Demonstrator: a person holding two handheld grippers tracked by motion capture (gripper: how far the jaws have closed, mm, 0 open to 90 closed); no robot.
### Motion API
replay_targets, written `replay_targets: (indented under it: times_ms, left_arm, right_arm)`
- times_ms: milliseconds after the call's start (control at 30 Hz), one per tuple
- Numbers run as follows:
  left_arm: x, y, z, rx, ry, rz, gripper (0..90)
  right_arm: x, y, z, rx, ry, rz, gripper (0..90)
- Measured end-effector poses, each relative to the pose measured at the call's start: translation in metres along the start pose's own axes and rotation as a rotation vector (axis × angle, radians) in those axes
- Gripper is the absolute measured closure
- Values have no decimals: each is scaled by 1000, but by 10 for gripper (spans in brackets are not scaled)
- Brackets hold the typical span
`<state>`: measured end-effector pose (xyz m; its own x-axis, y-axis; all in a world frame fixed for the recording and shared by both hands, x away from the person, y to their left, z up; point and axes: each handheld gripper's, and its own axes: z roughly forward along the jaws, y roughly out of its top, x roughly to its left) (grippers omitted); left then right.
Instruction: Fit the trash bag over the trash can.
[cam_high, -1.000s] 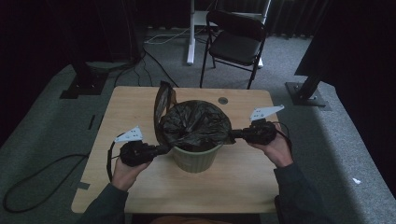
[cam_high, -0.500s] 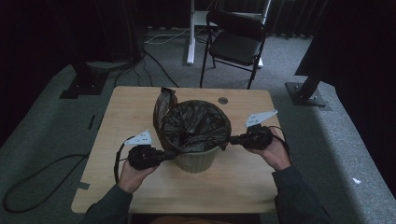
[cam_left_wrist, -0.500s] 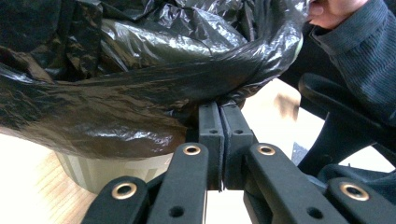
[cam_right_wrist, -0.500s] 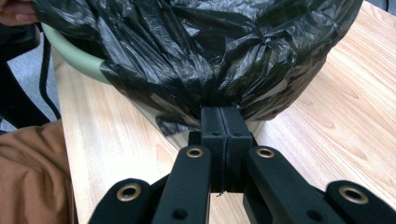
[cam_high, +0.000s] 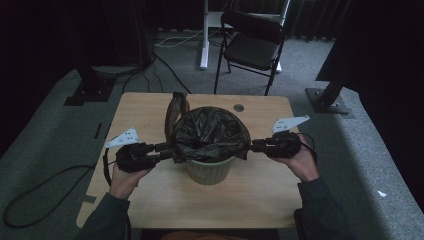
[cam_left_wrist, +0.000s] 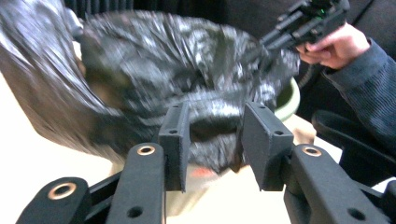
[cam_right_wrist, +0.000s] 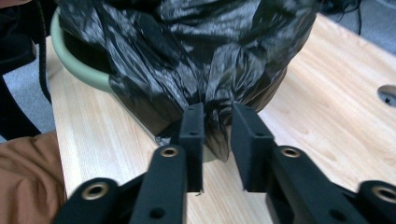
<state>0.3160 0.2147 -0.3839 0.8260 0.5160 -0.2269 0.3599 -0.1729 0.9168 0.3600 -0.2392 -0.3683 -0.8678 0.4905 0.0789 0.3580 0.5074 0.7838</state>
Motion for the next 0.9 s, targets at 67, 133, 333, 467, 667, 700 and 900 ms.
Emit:
replay_targets:
  times_ms: [67,133,333,467,667,700,900]
  left_arm:
    - [1,5,-2,-13,5,6,596]
    - [3,9,-1,-2,24,9,588]
    - [18,20,15,16,65,-19,555]
    - [25,23,25,24,75,-45,546]
    - [26,18,30,51,62,-67,639]
    - [26,17,29,50,60,-68,660]
    - [23,13,26,43,59,-69,806]
  right_arm:
    - [0,2,-4,-15,-2,-3,708]
    - [0,4,-8,-44,0,0,686]
    - [5,23,-2,-83,12,-27,630]
    - [12,35,12,-70,22,-65,607]
    - [16,38,29,-10,47,-91,684]
    - [16,36,29,-3,51,-90,728]
    - [18,29,21,-21,65,-95,896]
